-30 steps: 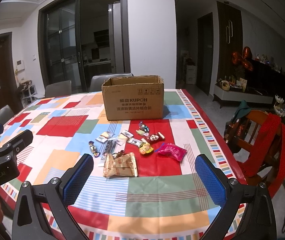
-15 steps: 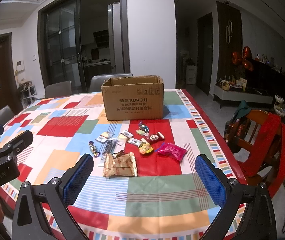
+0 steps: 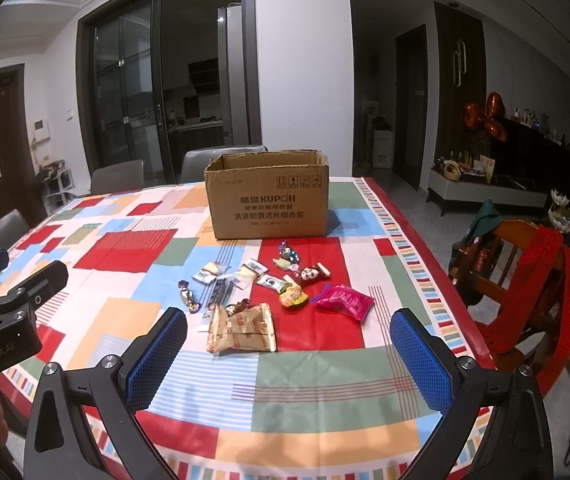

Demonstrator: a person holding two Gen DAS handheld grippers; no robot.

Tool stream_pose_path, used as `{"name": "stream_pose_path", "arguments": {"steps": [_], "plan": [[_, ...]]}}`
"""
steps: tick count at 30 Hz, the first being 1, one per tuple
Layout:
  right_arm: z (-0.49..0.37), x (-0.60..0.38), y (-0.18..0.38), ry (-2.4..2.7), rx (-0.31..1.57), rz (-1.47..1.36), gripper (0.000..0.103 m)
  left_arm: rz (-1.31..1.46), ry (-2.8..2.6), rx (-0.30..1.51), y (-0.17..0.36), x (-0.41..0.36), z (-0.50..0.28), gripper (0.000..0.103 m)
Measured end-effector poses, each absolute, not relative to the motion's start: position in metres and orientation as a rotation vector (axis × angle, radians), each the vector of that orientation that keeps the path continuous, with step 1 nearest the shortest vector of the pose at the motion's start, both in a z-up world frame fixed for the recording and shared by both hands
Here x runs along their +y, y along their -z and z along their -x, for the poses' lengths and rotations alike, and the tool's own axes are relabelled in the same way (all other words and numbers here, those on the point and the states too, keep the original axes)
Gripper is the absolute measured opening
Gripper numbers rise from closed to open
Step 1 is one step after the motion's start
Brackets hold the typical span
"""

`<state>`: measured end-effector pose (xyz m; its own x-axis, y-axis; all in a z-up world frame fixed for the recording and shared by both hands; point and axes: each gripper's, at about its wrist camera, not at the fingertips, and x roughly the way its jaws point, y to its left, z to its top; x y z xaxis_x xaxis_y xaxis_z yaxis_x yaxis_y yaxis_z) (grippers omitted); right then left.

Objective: Organize snacks

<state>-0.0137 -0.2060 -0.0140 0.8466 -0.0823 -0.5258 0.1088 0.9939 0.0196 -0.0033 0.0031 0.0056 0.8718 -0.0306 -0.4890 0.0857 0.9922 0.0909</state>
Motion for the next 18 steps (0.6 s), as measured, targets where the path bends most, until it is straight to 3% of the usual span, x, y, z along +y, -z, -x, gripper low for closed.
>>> {"name": "stream_pose_path", "arguments": {"steps": [18], "plan": [[-0.012, -0.204, 0.046, 0.054, 0.620, -0.069, 0.103, -0.107, 0.062, 0.564, 0.016, 0.008, -0.021, 0.103]]}}
